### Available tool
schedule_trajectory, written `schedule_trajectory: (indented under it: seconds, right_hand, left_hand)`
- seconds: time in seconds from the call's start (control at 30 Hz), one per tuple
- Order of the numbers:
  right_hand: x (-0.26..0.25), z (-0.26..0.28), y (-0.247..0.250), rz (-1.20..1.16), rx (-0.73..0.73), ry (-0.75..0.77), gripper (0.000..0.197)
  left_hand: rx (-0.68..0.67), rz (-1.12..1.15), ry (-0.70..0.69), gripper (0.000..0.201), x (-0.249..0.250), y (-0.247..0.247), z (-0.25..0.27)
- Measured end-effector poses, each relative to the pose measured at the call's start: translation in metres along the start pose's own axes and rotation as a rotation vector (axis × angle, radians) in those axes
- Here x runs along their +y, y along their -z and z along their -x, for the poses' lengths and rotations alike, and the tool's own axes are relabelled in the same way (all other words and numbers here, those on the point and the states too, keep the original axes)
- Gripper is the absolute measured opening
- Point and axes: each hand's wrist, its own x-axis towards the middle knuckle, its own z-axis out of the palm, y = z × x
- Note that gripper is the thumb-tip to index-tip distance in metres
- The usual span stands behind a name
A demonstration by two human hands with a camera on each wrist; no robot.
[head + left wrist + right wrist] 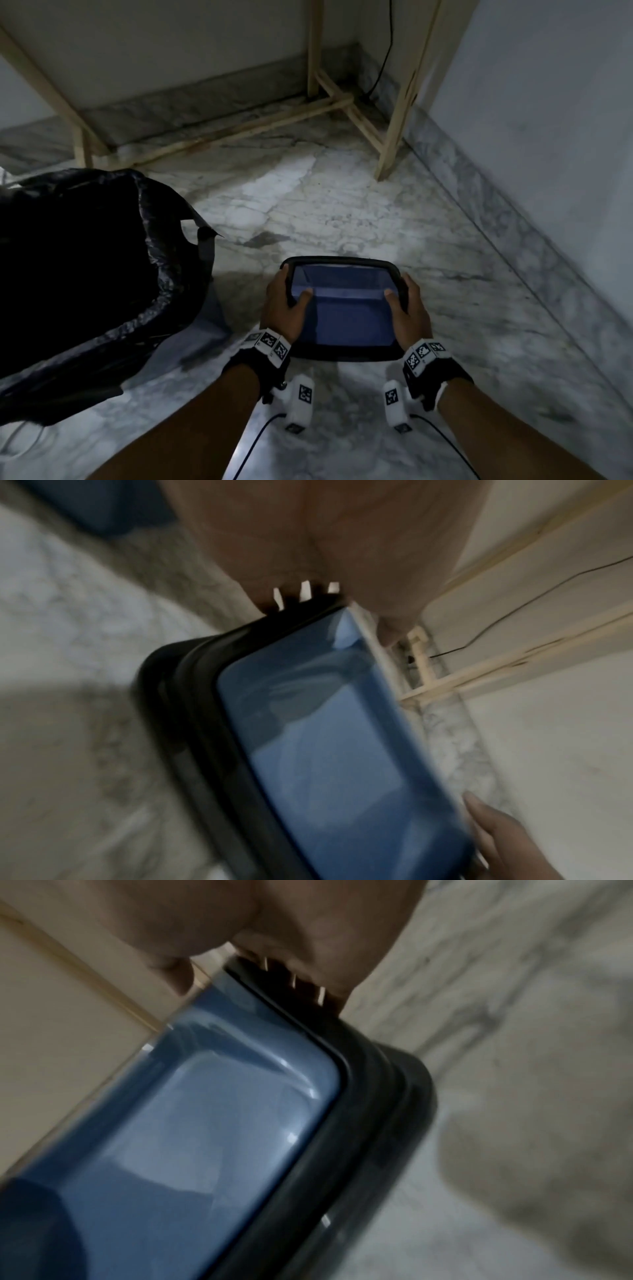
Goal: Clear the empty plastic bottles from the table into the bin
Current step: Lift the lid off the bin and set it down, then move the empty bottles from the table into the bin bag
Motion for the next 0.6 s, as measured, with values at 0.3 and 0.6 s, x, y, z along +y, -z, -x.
schedule_trajectory:
  seconds: [0.3,0.6]
  right_hand:
    - [-0.161,0.026,0.092,0.103,0.050,0.307,0.040]
    - [-0.440,0.127,0.156,0.034,-0.018,0.445,0.035]
  left_hand:
    - [-0.034,0.022,-0.138,0.062,0.147,0.050,0.025]
    - [-0.012,-0.013,-0.195,0.045,0.371,0.207,0.102]
